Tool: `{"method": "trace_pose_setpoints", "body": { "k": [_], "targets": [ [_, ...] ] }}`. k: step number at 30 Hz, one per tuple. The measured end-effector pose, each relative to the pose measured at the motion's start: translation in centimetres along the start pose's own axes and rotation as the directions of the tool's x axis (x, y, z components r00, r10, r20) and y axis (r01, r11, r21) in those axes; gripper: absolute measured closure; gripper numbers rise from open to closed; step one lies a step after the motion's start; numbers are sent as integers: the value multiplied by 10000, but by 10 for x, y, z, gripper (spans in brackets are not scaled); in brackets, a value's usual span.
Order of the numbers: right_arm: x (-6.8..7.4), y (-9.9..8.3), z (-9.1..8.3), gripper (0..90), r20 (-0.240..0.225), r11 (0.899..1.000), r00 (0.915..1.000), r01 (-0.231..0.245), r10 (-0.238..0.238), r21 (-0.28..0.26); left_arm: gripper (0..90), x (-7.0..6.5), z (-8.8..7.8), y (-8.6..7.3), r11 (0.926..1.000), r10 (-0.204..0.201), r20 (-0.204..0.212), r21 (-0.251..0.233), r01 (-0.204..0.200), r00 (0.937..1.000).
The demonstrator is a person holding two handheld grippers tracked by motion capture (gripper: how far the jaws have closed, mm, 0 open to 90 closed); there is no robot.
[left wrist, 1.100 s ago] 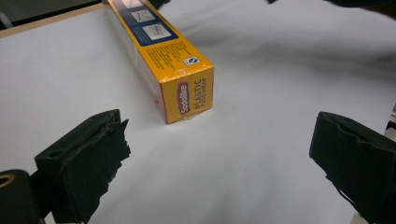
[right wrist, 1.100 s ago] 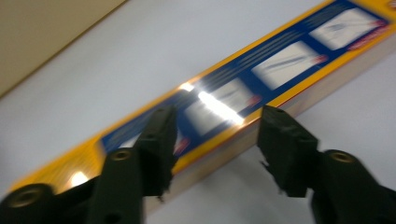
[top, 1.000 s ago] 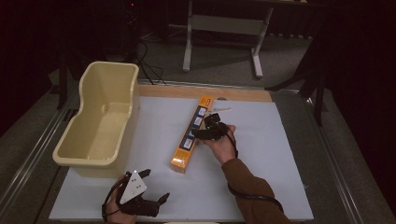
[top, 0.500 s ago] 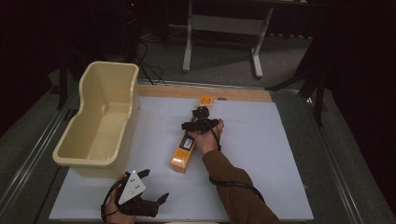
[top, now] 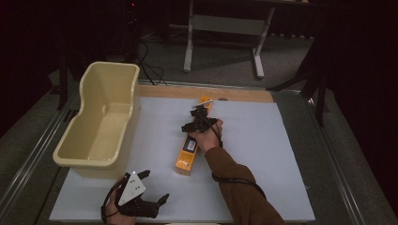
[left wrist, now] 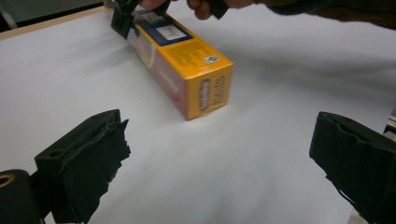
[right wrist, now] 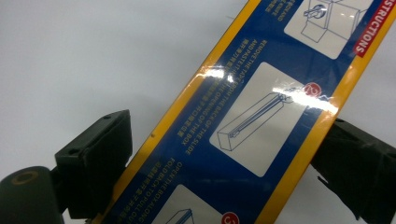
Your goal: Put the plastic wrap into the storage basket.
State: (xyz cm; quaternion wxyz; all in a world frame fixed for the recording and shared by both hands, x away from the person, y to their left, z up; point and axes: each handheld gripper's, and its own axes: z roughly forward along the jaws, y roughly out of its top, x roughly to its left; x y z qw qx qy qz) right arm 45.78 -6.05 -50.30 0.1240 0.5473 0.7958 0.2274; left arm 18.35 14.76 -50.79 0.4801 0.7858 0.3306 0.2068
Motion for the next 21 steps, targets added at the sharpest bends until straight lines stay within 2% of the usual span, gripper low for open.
{"method": "trace_pose_setpoints", "body": {
  "k": [3,5,8,11,14,17,18,19,20,21],
  "targets": [
    [-3,-1,-3,81,-303,9970,9972,698,-689,327,35,0,0,0,10000,-18,-5,1,18,10000],
    [-4,-2,-5,84,-480,9903,9912,1262,-1235,584,35,0,0,0,10000,-4,-10,3,4,10000],
    [-9,-6,-10,90,-880,9743,9757,2081,-2007,856,34,0,0,0,10000,-35,-25,-7,35,10000],
    [-14,-10,-14,96,-1239,9500,9525,2919,-2782,1106,35,1,1,-1,10000,-50,-17,49,50,10000],
    [-17,-14,-20,106,-1568,9003,9106,4054,-3824,1583,35,0,1,-1,10000,-34,-11,65,34,10000],
    [-20,-18,-26,124,-1844,8438,8625,5018,-4713,1904,35,0,2,-1,10000,-57,-15,66,58,10000],
    [-21,-19,-27,130,-1963,8359,8573,5104,-4760,2019,35,0,2,-1,10000,-67,-13,71,68,10000],
    [-22,-20,-28,138,-2051,8391,8611,5028,-4653,2074,35,0,2,-1,9999,-58,-17,93,59,10000],
    [-23,-20,-28,145,-2080,8546,8749,4764,-4374,2067,35,0,2,-1,9999,-63,-7,105,63,10000],
    [-23,-21,-28,164,-2040,8768,8942,4366,-3984,2014,35,0,3,-1,9999,-54,-12,128,54,10000]
  ]
}}
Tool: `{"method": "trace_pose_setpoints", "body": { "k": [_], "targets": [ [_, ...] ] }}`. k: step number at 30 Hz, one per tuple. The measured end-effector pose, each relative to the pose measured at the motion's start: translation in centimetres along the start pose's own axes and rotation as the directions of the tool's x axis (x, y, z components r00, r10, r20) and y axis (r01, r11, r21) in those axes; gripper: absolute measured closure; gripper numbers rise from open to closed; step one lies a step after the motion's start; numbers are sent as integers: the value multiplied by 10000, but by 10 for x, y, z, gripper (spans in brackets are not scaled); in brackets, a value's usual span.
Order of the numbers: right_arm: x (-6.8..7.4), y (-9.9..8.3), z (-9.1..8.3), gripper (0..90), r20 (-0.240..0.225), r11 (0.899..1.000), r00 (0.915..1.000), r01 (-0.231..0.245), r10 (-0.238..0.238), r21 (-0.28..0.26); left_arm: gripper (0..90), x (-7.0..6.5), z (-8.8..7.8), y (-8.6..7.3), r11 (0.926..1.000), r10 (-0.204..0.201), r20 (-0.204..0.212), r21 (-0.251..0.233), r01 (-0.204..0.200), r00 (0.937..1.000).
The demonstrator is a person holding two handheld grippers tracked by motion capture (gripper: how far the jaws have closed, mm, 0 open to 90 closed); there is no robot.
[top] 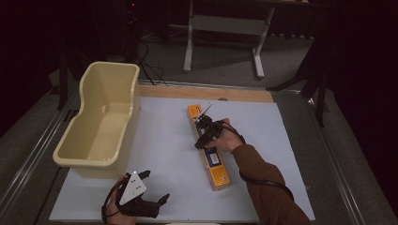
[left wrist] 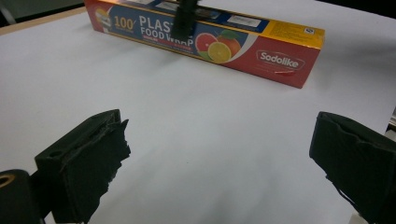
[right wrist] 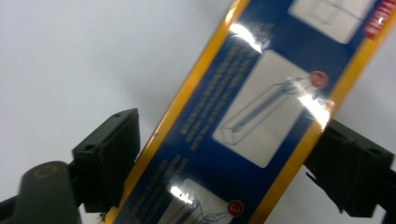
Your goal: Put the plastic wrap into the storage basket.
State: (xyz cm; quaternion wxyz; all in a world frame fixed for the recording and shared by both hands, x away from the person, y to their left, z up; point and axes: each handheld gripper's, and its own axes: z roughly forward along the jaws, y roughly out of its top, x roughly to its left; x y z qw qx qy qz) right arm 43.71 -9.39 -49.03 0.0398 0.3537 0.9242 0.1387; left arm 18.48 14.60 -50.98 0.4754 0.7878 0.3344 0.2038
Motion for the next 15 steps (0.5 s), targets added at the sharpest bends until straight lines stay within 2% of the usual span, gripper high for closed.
{"method": "trace_pose_setpoints", "body": {
  "k": [1,3,7,10,14,15],
  "targets": [
    [-1,0,0,181,-4,9988,9990,-453,453,-170,35,0,0,0,10000,5,3,9,-5,10000],
    [-2,2,4,211,28,9936,9938,-1115,1116,-187,35,-1,1,0,10000,9,19,11,-9,10000],
    [0,7,13,265,371,9763,9762,-2148,2137,272,35,0,0,0,10000,4,10,-10,-4,10000],
    [1,10,16,290,559,9588,9601,-2774,2742,613,36,0,0,0,10000,5,11,-7,-5,10000],
    [2,11,20,311,743,9421,9463,-3210,3148,972,36,0,0,0,10000,4,19,-4,-4,10000],
    [2,11,20,311,743,9421,9463,-3210,3148,972,36,0,0,0,10000,4,19,-4,-4,10000]
  ]
}}
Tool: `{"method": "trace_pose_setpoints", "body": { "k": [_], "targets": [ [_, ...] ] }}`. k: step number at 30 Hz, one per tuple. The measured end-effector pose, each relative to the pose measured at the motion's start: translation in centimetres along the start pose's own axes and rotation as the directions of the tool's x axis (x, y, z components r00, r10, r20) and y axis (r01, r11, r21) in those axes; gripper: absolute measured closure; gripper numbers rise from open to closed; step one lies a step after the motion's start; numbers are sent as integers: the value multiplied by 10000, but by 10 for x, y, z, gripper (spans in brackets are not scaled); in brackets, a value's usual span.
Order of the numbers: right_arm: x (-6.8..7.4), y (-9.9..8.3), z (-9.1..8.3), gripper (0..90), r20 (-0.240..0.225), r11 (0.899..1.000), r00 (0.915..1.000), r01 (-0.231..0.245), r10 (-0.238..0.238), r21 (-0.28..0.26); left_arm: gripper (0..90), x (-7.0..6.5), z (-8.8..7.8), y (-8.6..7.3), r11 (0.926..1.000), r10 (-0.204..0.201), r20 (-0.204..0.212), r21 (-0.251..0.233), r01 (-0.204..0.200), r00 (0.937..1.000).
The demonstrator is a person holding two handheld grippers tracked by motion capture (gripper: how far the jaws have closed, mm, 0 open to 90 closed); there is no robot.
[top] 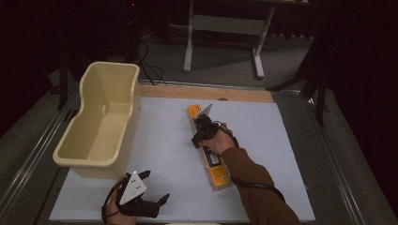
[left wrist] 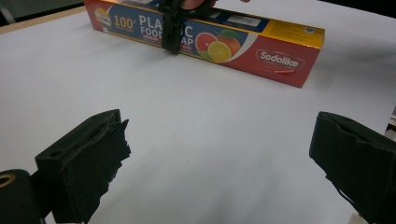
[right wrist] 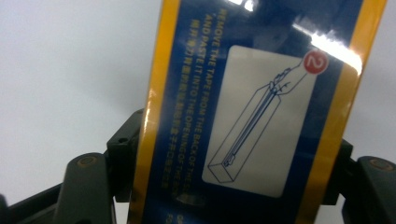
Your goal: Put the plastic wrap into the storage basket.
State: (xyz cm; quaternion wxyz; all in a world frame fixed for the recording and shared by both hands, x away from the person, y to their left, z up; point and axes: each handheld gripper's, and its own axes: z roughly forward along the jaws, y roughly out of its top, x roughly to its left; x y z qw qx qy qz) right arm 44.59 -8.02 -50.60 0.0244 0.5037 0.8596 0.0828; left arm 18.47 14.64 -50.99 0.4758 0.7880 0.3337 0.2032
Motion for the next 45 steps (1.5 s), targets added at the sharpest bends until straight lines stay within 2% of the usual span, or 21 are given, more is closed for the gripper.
{"method": "trace_pose_setpoints", "body": {
  "k": [3,6,13,20,26,30,36,39,41,45],
  "targets": [
    [1,2,-2,372,239,9993,9991,-340,337,149,36,0,0,0,10000,-7,-8,-7,7,10000],
    [0,2,-4,385,162,9985,9986,-515,512,157,36,0,0,0,10000,-11,-12,1,11,10000],
    [3,2,-7,398,-274,9987,9984,-496,500,148,37,0,0,0,10000,-4,-13,-3,4,10000],
    [10,7,-15,400,-722,9982,9960,-554,535,-245,37,0,0,0,10000,-13,-26,-24,13,10000],
    [17,11,-23,399,-760,9970,9963,-443,394,-638,37,0,-1,0,10000,-5,-42,-55,4,10000],
    [24,14,-30,400,-807,9969,9967,-116,53,-783,37,0,-1,0,10000,-8,-61,-76,8,10000],
    [35,17,-45,400,-1061,9863,9928,383,-558,-1601,37,0,-2,0,10000,-3,-66,-96,3,10000],
    [41,17,-55,399,-1324,9796,9873,617,-880,-1912,37,1,-2,0,10000,5,-83,-97,-5,10000],
    [44,17,-60,400,-1618,9774,9807,767,-1096,-1969,37,0,-2,0,10000,-9,-88,-92,8,10000],
    [50,16,-72,399,-1856,9621,9705,1045,-1540,-2519,37,0,-2,0,9999,11,-91,-102,-12,10000]
  ]
}}
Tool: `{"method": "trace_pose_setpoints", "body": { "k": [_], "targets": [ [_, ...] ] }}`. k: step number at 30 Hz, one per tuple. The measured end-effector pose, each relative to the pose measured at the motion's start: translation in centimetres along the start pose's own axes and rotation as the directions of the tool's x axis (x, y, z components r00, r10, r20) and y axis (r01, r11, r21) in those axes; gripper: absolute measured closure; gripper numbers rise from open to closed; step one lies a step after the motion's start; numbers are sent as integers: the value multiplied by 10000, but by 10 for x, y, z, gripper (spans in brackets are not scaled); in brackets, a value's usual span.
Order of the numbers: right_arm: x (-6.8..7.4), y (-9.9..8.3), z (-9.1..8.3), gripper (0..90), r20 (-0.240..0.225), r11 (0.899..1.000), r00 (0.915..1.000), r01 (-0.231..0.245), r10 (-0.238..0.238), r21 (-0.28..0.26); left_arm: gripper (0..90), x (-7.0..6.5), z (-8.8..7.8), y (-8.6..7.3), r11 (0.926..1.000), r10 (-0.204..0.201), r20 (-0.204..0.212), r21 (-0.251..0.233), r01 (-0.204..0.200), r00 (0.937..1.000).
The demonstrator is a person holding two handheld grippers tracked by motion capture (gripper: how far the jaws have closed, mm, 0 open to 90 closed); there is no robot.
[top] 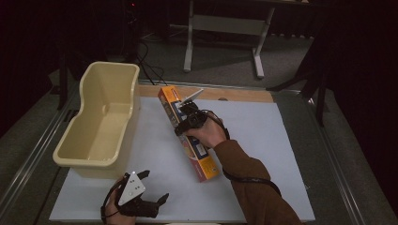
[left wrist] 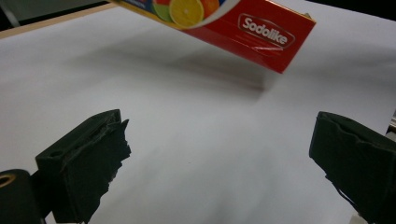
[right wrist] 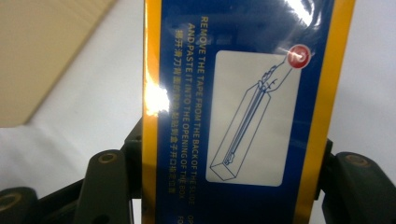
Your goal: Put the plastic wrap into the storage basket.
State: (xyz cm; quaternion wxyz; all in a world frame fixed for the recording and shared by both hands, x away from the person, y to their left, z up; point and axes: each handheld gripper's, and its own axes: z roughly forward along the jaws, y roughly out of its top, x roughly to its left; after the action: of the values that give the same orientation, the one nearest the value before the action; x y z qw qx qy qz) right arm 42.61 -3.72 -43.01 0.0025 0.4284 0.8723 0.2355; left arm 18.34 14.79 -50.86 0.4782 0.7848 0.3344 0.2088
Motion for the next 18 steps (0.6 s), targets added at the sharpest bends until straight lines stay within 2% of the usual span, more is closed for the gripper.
{"method": "trace_pose_setpoints", "body": {
  "k": [4,8,10,11,12,14,18],
  "targets": [
    [9,3,-9,400,-128,9967,9980,607,-614,-540,37,0,0,0,10000,-7,3,0,7,10000],
    [18,7,-16,400,-112,9875,9940,1065,-1085,-1159,37,0,0,0,10000,22,2,-23,-22,10000],
    [22,9,-19,400,-172,9795,9909,1290,-1332,-1547,37,-1,0,0,10000,32,9,-28,-32,10000],
    [22,9,-19,400,-172,9795,9909,1290,-1332,-1547,37,-1,0,0,10000,32,9,-28,-32,10000],
    [28,12,-23,400,-215,9628,9853,1611,-1698,-2171,37,-1,0,0,10000,30,18,-39,-30,10000],
    [31,13,-25,400,-229,9519,9834,1683,-1800,-2561,37,-1,0,0,10000,35,23,-45,-35,10000],
    [34,18,-29,401,-469,9335,9860,1357,-1600,-3320,37,-1,-1,0,10000,63,15,-62,-63,10000]
  ]
}}
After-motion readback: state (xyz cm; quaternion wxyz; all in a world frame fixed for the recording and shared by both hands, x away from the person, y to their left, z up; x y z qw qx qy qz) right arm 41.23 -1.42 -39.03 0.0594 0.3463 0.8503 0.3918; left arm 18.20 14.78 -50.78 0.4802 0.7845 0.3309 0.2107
